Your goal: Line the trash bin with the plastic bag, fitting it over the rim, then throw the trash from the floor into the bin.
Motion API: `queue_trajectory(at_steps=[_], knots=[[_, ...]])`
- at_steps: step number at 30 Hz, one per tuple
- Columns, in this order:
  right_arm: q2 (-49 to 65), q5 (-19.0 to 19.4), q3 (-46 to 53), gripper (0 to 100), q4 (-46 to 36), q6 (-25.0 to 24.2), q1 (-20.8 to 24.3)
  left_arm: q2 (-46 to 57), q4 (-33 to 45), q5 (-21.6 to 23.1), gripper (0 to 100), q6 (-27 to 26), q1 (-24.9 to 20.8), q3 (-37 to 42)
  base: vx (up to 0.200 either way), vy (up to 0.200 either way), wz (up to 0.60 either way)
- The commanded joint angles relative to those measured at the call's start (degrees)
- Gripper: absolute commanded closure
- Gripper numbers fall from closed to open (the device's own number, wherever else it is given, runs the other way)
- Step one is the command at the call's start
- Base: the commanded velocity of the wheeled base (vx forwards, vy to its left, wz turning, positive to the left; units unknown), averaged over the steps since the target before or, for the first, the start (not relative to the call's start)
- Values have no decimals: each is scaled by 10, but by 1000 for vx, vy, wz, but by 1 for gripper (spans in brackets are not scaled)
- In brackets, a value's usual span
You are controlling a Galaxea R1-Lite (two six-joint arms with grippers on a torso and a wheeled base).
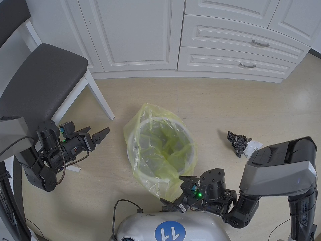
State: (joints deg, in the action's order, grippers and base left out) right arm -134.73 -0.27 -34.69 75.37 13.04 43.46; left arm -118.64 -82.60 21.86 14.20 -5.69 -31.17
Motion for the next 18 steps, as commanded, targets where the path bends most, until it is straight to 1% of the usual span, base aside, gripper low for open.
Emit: queue_trajectory(at_steps=[1, 5, 7, 9, 10, 11, 12, 13, 14, 15, 16, 18], knots=[[-19, 0, 24, 0, 13, -4, 15, 8, -1, 8, 0, -1, -5, 11, 0, 0, 0], [-2, 5, 75, 0, 61, -14, 7, 3, -1, 9, 0, 0, -31, 18, 0, 0, 0], [18, 14, 112, 0, 102, -54, 2, -4, -1, 8, 0, 1, -61, 23, 0, 0, 0], [27, 31, 112, 0, 109, -100, 3, -19, -1, 3, 0, 2, -88, 16, 0, 0, 0], [27, 32, 111, 0, 109, -107, 4, -20, -1, 1, 0, 3, -92, 15, 0, 0, 0], [26, 32, 101, 0, 109, -145, 6, -32, 2, -11, 0, 3, -117, 3, 0, 0, 0], [27, 32, 100, 0, 108, -159, 6, -35, 2, -23, 0, 3, -129, -2, 0, 0, 0], [27, 32, 100, 0, 108, -159, 6, -35, 2, -23, 0, 3, -129, -2, 0, 0, 0], [31, 32, 106, 0, 109, -173, 4, -47, 2, -73, 0, 2, -154, -15, 0, 0, 0], [32, 32, 110, 0, 110, -174, 2, -49, 2, -86, 0, 2, -159, -20, 0, 0, 0], [42, 31, 119, 0, 108, -175, 0, -52, 2, -111, 0, 1, -174, -32, 0, 0, 0], [52, 31, 127, 0, 109, -177, -7, -49, 5, -131, 0, 0, -190, -42, 0, 0, 0]])
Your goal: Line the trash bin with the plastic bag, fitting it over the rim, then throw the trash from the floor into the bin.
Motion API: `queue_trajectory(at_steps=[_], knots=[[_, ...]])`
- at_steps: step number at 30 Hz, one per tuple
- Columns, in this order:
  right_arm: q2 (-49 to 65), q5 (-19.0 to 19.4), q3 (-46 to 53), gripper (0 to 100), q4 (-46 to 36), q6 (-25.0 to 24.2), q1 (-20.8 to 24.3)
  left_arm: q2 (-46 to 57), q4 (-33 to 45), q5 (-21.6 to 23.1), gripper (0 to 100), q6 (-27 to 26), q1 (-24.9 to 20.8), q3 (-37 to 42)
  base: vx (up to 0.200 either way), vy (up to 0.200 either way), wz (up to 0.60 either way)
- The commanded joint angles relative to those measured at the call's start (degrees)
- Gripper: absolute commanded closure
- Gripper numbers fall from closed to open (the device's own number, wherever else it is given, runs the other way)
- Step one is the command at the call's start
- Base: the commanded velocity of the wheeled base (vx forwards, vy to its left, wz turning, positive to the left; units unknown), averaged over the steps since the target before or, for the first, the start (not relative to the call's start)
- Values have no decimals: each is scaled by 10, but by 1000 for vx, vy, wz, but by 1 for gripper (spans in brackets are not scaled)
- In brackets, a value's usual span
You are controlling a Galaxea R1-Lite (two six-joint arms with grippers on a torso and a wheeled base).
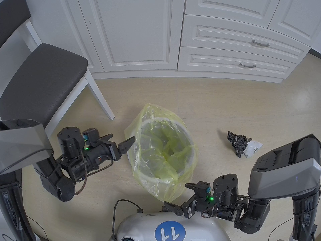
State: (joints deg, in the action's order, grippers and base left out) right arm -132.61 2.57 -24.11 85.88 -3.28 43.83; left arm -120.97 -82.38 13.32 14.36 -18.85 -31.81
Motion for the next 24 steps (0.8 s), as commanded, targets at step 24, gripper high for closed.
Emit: queue_trajectory(at_steps=[24], knots=[[78, -136, 63, 0, 12, -86, -82, -52, 151, -235, 0, -111, -107, -96, 0, 0, 0]])
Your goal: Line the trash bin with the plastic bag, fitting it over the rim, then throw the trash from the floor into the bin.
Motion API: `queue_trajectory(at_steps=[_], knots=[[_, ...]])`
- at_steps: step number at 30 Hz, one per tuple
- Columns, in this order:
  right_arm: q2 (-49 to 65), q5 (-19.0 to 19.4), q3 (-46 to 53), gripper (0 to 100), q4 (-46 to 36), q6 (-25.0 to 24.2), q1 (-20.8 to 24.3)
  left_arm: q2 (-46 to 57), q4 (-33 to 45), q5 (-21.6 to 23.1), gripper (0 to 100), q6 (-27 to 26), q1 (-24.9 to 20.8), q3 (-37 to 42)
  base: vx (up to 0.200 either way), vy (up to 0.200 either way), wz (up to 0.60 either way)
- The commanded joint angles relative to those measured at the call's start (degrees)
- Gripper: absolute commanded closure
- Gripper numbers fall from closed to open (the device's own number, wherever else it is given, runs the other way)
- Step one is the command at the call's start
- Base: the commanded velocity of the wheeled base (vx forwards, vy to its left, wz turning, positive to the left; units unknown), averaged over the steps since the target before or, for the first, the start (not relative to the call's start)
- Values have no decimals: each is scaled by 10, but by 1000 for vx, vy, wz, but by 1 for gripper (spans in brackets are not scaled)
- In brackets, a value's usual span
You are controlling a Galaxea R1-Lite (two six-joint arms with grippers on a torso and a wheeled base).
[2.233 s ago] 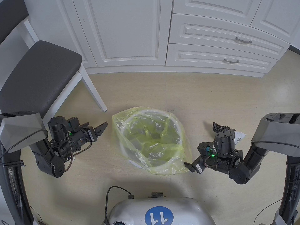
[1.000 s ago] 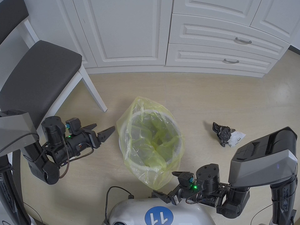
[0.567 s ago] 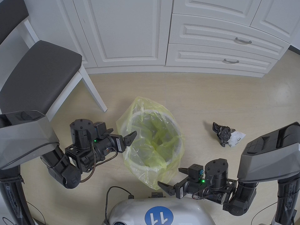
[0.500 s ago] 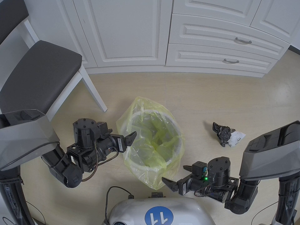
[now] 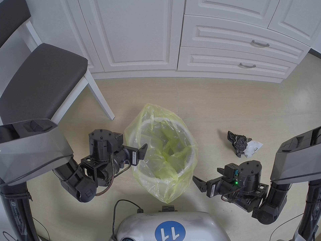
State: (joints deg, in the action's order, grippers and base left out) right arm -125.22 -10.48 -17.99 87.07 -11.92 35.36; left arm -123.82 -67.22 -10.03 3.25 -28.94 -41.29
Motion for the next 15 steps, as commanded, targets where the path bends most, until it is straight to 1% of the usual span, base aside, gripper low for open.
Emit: queue_trajectory(at_steps=[1, 3, 9, 10, 15], knots=[[3, -9, 3, 0, 1, 0, 3, -24, -3, -3, 0, 0, -6, 0, 0, 0, 0], [3, -10, 4, 0, 1, 0, 3, -25, -3, -3, 0, -1, -6, 0, 0, 0, 0], [1, -11, 7, 0, 15, 1, 5, -12, -12, -24, 0, -8, -6, 10, 0, 0, 0], [-3, -11, 7, 0, 20, 1, 5, -12, -17, -24, 100, -13, -5, 14, 0, 0, 0], [-18, -11, 16, 0, 29, 3, 7, -17, -29, -24, 100, -21, -3, 16, 0, 0, 0]])
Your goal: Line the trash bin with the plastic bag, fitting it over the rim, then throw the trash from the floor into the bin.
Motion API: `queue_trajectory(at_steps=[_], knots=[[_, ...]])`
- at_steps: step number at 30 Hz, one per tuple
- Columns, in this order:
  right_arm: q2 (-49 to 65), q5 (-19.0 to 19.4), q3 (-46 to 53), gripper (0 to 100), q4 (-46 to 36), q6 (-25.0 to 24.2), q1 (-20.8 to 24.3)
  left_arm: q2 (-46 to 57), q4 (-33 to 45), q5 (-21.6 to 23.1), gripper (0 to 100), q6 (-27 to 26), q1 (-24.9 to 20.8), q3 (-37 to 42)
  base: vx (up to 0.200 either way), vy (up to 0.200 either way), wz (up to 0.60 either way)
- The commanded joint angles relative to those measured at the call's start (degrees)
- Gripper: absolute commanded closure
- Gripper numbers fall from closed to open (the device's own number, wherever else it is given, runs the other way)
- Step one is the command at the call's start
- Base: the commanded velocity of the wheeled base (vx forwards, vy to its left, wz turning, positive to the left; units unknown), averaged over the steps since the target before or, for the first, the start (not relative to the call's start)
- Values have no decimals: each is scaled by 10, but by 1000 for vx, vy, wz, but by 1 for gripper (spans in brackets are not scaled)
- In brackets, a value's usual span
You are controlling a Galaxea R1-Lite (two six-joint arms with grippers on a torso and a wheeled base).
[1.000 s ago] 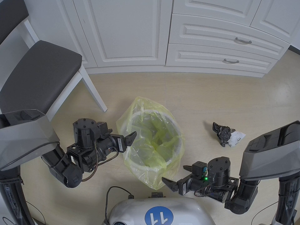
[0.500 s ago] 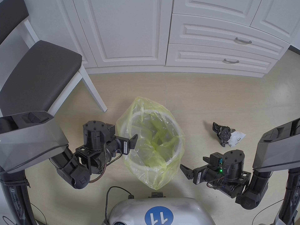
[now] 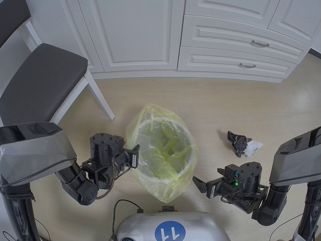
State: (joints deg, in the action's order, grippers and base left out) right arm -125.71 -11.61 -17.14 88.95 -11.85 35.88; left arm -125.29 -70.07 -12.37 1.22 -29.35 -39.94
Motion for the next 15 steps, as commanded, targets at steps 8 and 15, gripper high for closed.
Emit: queue_trajectory(at_steps=[8, 15], knots=[[-1, -11, 23, 0, 10, 12, 1, 24, 6, -8, 100, -43, 24, 26, 0, 0, 0], [0, -25, 27, 0, 10, 20, 1, 59, 6, 3, 100, -96, 52, 66, 0, 0, 0]])
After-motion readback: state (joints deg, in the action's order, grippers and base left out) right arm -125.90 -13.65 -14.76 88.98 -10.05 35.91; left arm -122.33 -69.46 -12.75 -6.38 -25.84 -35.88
